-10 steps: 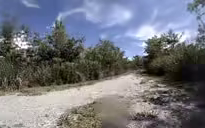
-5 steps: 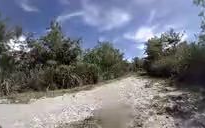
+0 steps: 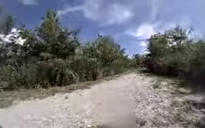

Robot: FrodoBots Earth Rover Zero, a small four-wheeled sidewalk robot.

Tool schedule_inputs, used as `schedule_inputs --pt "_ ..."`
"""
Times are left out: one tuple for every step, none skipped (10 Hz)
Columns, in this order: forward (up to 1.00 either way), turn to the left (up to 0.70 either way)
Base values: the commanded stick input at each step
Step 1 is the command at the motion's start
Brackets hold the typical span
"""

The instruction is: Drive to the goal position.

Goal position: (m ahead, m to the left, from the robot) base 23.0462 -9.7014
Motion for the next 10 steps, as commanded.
schedule_inputs --pt "0.85 -0.34" --pt "0.85 -0.34" --pt "0.85 -0.24" --pt "0.85 -0.07" --pt "0.85 0.0" --pt "0.85 -0.09" --pt "0.85 -0.19" --pt "0.85 0.0" --pt "0.85 0.0" --pt "0.85 0.0"
